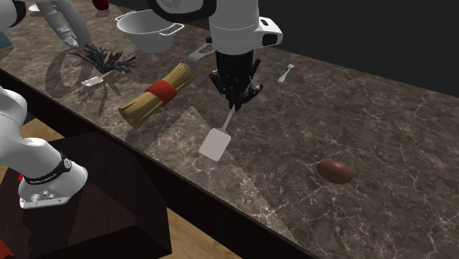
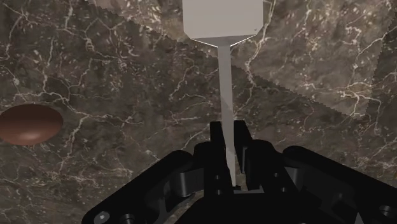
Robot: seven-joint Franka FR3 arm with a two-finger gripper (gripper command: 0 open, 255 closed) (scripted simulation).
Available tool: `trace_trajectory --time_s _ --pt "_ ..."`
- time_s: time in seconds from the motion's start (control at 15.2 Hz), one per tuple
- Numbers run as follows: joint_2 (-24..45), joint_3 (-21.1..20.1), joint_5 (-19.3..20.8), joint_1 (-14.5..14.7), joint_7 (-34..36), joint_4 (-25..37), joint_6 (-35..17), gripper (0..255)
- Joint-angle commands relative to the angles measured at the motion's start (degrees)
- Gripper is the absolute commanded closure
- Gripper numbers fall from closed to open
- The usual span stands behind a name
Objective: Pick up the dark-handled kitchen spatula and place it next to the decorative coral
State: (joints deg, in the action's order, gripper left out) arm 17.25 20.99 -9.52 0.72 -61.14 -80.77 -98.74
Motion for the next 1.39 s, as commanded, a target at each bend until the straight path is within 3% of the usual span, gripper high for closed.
trace_trajectory --time_s 0.0,0.26,0.73,1.32 --pt "0.13 0.06 -0.02 -0.20 0.05 1.89 1.79 255" --pt "0.71 0.12 -0.20 -0.56 0.17 5.37 4.71 255" --pt "-13.56 -2.44 5.29 6.63 8.85 -13.03 -0.87 255" --pt "-27.05 -8.83 9.11 12.10 21.31 -28.40 -3.74 255"
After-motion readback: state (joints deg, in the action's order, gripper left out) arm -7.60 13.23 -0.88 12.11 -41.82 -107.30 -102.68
